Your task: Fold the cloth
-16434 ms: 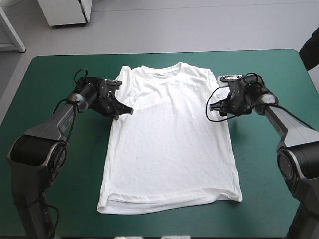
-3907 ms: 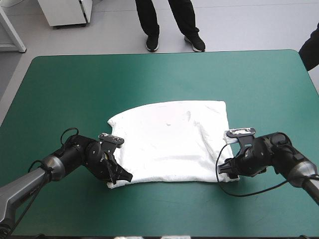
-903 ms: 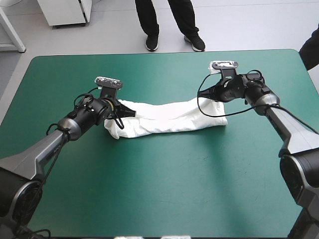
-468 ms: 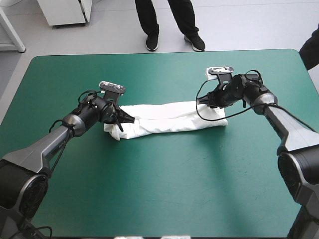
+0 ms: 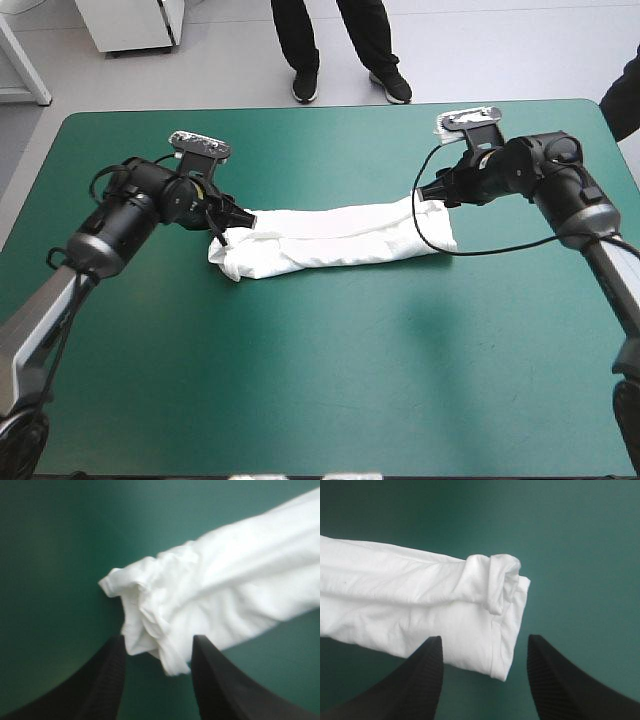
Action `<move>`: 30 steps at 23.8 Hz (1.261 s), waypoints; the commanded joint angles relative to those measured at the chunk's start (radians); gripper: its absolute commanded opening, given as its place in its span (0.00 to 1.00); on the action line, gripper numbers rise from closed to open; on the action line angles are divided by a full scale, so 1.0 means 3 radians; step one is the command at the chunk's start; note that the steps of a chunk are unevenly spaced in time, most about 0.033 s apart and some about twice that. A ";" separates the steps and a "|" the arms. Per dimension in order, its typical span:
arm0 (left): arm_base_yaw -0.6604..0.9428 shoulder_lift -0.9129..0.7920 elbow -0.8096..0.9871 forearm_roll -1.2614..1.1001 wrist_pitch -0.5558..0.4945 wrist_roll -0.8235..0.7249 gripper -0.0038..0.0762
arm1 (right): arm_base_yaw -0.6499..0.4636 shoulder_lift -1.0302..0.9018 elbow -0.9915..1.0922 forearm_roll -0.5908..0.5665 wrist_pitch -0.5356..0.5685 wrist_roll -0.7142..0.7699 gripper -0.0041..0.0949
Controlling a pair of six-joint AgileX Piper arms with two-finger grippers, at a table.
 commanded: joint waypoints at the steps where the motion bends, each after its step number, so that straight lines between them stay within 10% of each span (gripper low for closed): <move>1: -0.0077 -0.0433 -0.0142 -0.0658 0.0091 0.0479 0.44 | -0.0021 -0.0423 -0.0112 -0.0112 0.0052 0.0030 0.54; 4: -0.0204 -0.0639 -0.0142 -0.1227 0.0131 0.0813 0.37 | -0.0021 -0.0663 -0.0112 -0.0177 0.0138 0.0121 0.54; 8: -0.0426 -0.0723 -0.0142 -0.1495 0.0063 0.1214 0.04 | -0.0021 -0.0882 -0.0112 -0.0450 0.0403 0.0365 0.54; 14: -0.0510 -0.0323 -0.0142 -0.1501 -0.0399 0.1376 0.04 | -0.0052 -0.0971 -0.0112 -0.0900 0.0683 0.0741 0.54; 24: -0.0498 0.1096 -0.0535 -0.1482 -0.0887 0.1523 0.04 | -0.1057 -0.0262 -0.0112 0.0675 0.0341 0.0054 0.54; 30: -0.0491 0.1669 -0.1147 -0.1448 -0.0516 0.1507 0.04 | -0.1058 0.0037 -0.0112 0.0994 0.0413 -0.0283 0.54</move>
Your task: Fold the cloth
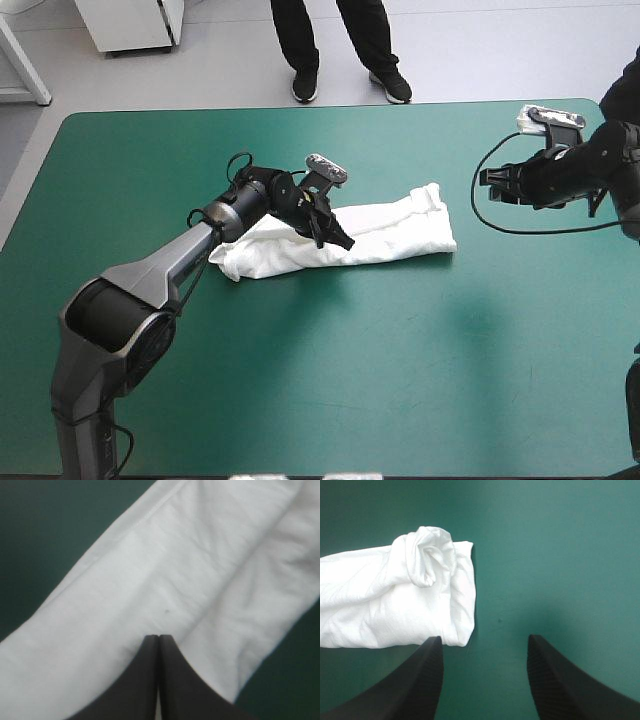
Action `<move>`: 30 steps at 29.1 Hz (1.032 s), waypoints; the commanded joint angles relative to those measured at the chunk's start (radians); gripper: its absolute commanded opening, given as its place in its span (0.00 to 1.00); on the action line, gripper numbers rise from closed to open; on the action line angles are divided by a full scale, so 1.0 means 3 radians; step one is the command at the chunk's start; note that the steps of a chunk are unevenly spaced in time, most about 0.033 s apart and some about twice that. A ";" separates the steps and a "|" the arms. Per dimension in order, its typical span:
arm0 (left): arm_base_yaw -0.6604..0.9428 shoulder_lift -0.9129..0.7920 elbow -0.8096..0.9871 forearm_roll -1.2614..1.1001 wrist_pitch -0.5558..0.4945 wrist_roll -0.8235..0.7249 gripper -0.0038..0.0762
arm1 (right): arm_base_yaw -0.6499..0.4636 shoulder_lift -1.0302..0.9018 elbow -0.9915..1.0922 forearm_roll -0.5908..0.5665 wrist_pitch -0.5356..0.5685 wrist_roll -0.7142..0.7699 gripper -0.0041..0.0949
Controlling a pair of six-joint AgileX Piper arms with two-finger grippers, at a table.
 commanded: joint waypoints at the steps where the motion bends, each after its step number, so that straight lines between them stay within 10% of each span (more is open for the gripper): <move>1: 0.0005 0.0043 -0.0347 -0.0065 0.0134 -0.0018 0.04 | -0.0028 0.0005 -0.0108 0.0264 -0.0053 -0.0213 0.54; 30: 0.0005 0.0239 -0.0483 -0.0167 0.0480 -0.0054 0.04 | 0.0050 0.1390 -0.0108 0.1516 0.0066 -0.1063 0.66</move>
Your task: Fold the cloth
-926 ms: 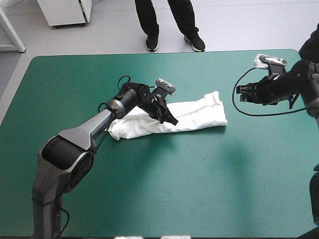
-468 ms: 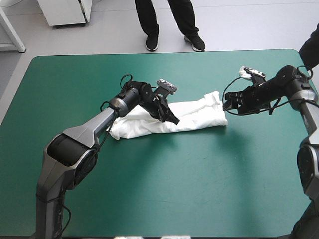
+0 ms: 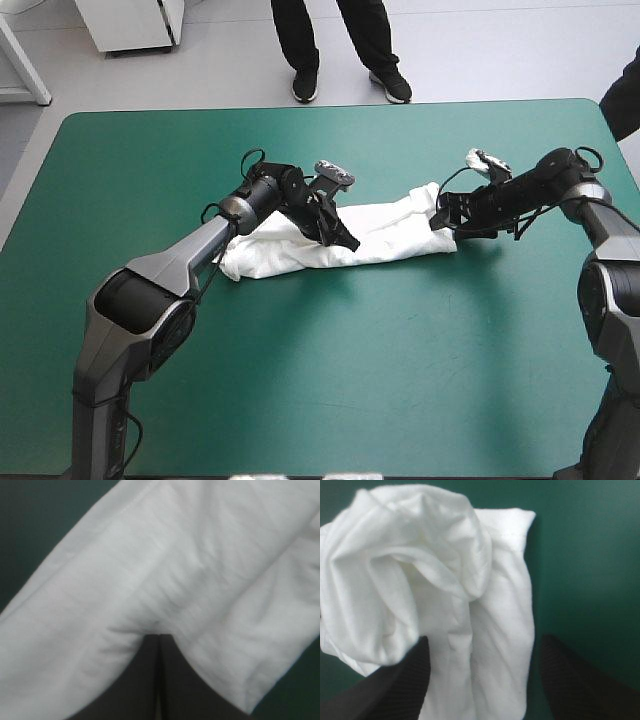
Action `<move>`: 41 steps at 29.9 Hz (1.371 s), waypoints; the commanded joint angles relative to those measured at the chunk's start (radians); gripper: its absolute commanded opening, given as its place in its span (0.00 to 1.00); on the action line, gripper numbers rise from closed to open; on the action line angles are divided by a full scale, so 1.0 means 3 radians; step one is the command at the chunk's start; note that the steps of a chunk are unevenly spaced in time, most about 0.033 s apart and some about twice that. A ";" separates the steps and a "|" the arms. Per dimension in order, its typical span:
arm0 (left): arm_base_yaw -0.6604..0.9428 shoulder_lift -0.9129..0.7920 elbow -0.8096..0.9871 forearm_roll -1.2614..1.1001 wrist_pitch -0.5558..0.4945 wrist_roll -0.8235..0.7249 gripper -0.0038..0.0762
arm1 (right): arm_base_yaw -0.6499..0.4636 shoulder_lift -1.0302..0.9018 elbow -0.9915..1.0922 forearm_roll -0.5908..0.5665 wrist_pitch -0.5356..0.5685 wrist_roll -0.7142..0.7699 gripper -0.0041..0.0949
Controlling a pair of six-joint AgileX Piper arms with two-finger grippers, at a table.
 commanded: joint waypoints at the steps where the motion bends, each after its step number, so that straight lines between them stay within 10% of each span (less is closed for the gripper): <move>1: -0.0008 -0.0149 -0.0079 -0.0076 0.0063 -0.0015 0.04 | 0.0089 -0.0053 -0.0076 0.0102 0.0032 -0.0064 0.66; 11: -0.0008 -0.0149 -0.0079 -0.0082 0.0075 0.0018 0.04 | 0.0358 0.0200 -0.0076 0.0110 -0.0011 -0.0005 0.62; 19: -0.0008 -0.0149 -0.0079 -0.0082 0.0072 0.0018 0.04 | 0.0363 0.0235 -0.0076 0.0172 -0.0040 0.0066 0.03; 41: -0.0008 -0.0149 -0.0116 -0.0093 0.0294 -0.0012 0.04 | 0.0166 -0.0493 -0.1037 0.0303 0.0526 0.0250 0.03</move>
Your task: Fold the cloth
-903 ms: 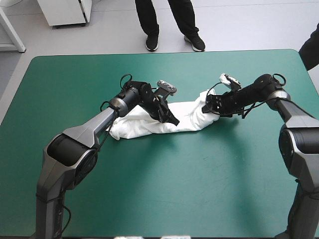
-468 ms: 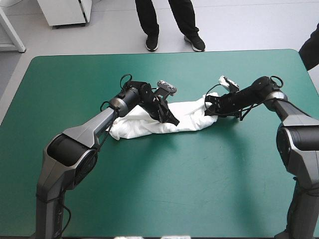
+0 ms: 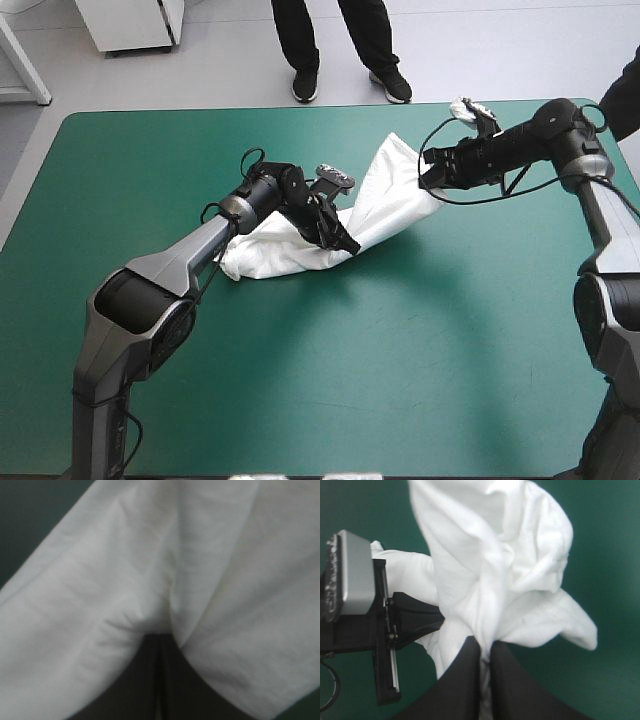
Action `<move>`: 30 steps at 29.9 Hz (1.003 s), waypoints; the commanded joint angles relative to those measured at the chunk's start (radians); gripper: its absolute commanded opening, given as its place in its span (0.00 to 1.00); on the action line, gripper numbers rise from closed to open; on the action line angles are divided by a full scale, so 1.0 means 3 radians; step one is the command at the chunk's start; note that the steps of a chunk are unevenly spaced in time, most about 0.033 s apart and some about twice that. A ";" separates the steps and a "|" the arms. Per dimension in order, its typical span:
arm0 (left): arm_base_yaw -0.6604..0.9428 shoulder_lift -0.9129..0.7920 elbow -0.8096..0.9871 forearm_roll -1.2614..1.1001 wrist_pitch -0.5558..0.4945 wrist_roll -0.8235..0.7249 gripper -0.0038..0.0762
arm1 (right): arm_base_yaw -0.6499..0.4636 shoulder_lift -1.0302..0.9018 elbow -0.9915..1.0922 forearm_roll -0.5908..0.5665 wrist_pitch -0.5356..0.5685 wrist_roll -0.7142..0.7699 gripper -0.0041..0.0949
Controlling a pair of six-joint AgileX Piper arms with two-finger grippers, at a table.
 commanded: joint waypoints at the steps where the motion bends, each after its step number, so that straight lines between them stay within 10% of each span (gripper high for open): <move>1: -0.0010 -0.0150 -0.0118 -0.0033 0.0107 -0.0025 0.04 | -0.0044 -0.0296 -0.0129 0.0148 0.0022 0.0001 0.03; 14: 0.0158 -0.0289 -0.0413 -0.0012 0.0281 -0.0057 0.04 | 0.0075 -0.0297 -0.0129 0.0116 0.0026 0.0001 0.03; 30: 0.0490 -0.1910 -0.0420 0.0349 0.0782 -0.0065 0.04 | 0.0791 -0.0290 -0.0129 0.0682 -0.0315 -0.0174 0.03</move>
